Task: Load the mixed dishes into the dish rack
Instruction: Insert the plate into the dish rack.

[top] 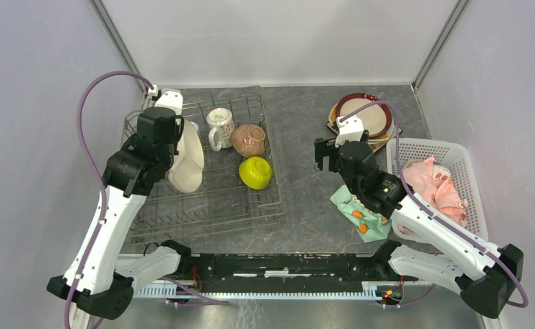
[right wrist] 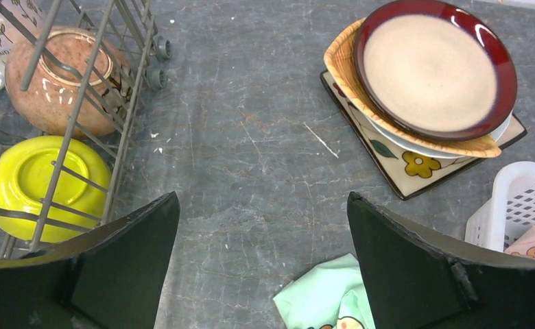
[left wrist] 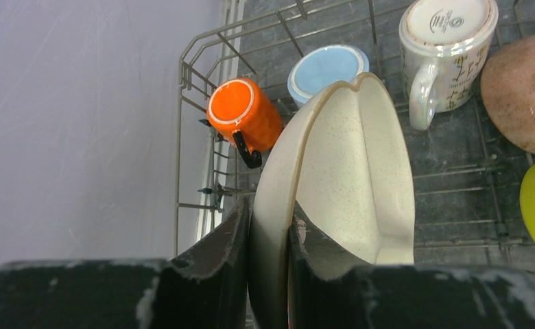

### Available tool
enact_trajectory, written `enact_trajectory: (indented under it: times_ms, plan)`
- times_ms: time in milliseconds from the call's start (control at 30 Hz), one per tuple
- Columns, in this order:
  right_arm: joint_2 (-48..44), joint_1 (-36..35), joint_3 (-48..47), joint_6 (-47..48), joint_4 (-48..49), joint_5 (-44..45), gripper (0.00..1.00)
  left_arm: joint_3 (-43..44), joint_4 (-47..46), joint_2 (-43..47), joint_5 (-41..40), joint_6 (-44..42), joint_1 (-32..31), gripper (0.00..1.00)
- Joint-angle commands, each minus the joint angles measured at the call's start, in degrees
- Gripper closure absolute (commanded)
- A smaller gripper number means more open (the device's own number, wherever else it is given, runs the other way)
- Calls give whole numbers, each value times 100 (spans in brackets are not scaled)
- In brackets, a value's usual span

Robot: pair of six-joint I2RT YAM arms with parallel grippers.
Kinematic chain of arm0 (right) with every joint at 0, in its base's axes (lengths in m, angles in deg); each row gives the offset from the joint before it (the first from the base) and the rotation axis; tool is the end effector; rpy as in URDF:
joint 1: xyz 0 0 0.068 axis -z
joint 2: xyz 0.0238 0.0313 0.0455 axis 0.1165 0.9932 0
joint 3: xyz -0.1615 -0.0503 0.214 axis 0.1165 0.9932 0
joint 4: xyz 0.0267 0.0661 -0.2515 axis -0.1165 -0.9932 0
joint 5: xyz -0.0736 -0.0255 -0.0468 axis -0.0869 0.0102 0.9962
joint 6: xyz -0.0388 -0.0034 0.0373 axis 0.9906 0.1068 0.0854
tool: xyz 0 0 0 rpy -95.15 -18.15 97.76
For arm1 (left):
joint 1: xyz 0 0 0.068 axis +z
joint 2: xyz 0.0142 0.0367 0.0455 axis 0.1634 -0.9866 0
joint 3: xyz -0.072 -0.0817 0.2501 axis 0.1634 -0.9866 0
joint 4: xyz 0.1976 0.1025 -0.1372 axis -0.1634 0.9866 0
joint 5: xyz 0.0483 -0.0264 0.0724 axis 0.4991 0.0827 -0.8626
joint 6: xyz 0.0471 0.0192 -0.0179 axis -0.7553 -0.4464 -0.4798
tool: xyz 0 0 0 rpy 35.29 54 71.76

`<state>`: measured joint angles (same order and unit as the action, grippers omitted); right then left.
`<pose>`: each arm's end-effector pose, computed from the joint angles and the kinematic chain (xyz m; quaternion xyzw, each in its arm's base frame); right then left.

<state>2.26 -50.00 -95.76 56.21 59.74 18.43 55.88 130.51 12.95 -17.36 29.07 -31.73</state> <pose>0.1734 0.1380 0.3289 -0.0524 0.8097 0.0659 0.5808 0.1688 -0.0469 0.4328 0.0437 0.8418 0.1915 0.5028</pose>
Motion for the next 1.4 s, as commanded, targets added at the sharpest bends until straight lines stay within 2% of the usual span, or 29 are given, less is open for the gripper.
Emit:
enact_trajectory:
  times_ms: [0, 233, 467, 633, 900, 1167, 1367]
  plan:
    - [-11, 22, 43, -254, -45, -77, 2, 619, -361, 252, -108, 74, -6, 98]
    - [84, 16, -18, -219, -59, -95, 2, 432, -339, 210, -377, -86, 0, 98]
    - [23, 24, 16, -156, 61, -160, 2, 337, -1186, 32, -469, -366, -7, 98]
    - [-45, 15, 63, -112, 8, -160, 2, 467, -1138, -339, -377, -272, -5, 98]
    - [-139, 17, 172, -63, 113, -233, 2, 285, -1718, -546, -392, -455, -7, 98]
    - [-133, 18, 183, -58, 112, -278, 2, 639, -1233, -611, -137, -135, -5, 98]
    - [-129, 16, 200, -76, 76, -317, 2, 1140, -213, -500, 454, 702, -6, 98]
